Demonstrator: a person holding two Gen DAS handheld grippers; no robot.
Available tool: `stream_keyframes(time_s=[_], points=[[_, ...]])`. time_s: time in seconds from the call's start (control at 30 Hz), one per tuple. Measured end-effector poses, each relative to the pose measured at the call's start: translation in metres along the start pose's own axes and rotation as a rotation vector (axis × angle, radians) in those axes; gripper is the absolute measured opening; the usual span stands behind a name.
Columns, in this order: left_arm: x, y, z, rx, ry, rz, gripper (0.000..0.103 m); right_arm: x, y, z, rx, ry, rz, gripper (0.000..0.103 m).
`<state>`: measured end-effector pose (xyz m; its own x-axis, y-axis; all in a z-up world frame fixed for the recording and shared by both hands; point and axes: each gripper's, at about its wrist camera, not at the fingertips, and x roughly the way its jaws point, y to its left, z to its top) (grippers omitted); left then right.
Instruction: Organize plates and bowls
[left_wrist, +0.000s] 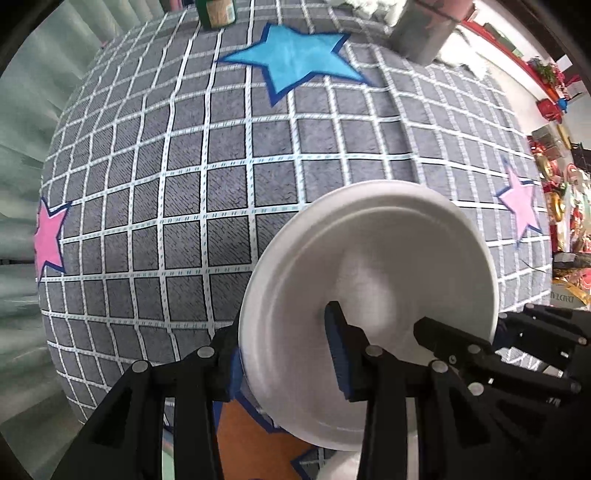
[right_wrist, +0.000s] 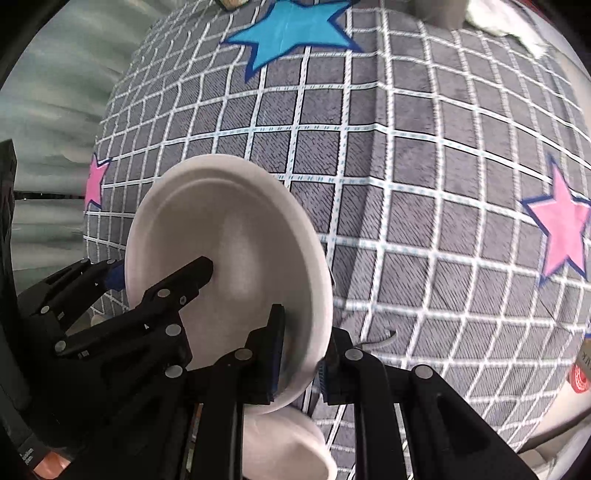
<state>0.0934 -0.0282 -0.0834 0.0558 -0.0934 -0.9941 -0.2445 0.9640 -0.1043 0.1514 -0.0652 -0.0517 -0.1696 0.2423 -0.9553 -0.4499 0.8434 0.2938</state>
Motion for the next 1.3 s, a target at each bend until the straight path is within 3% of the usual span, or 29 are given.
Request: stream_keyframes(time_s=[0.1, 0.2, 0.43, 0.6, 0.67, 0.73, 0.8, 0.87, 0.93, 1.17, 1.2, 1.23, 1.3], points=[[-0.020, -0.012, -0.004, 0.023, -0.019, -0.016, 0.041, -0.018, -0.004, -0.026, 0.012, -0.018, -0.015, 0.019], [-0.035, -0.022, -0.032, 0.062, -0.027, -0.028, 0.041, -0.027, -0.004, -0.057, 0.026, -0.026, -0.026, 0.019], [-0.020, -0.026, -0.073, 0.122, -0.001, -0.038, 0.041, -0.026, -0.005, -0.130, 0.107, -0.019, -0.054, 0.019], [-0.008, -0.026, -0.083, 0.151, 0.031, -0.053, 0.042, -0.015, -0.005, -0.159, 0.124, -0.009, -0.087, 0.019], [-0.010, -0.018, -0.092, 0.167, 0.029, -0.041, 0.048, -0.011, -0.007, -0.167, 0.123, -0.013, -0.099, 0.019], [-0.011, -0.015, -0.098, 0.181, 0.018, -0.004, 0.066, -0.009, -0.007, -0.171, 0.098, -0.016, -0.158, 0.020], [-0.017, -0.010, -0.101, 0.176, -0.021, 0.021, 0.070, -0.012, -0.009, -0.175, 0.101, -0.017, -0.197, 0.042], [-0.026, 0.001, -0.103, 0.153, -0.044, 0.016, 0.078, -0.023, -0.017, -0.183, 0.117, -0.052, -0.223, 0.079], [-0.035, 0.011, -0.107, 0.147, -0.054, 0.014, 0.081, -0.037, -0.028, -0.193, 0.141, -0.080, -0.206, 0.084], [-0.058, 0.033, -0.141, 0.168, -0.011, 0.047, 0.081, -0.068, -0.057, -0.219, 0.214, -0.059, -0.172, 0.084], [-0.062, 0.034, -0.146, 0.166, -0.004, 0.047, 0.081, -0.071, -0.056, -0.222, 0.215, -0.054, -0.163, 0.086], [-0.062, 0.032, -0.150, 0.167, 0.007, 0.053, 0.081, -0.074, -0.058, -0.225, 0.213, -0.045, -0.149, 0.102], [-0.063, 0.024, -0.156, 0.181, 0.023, 0.069, 0.081, -0.071, -0.051, -0.223, 0.195, -0.038, -0.127, 0.103]])
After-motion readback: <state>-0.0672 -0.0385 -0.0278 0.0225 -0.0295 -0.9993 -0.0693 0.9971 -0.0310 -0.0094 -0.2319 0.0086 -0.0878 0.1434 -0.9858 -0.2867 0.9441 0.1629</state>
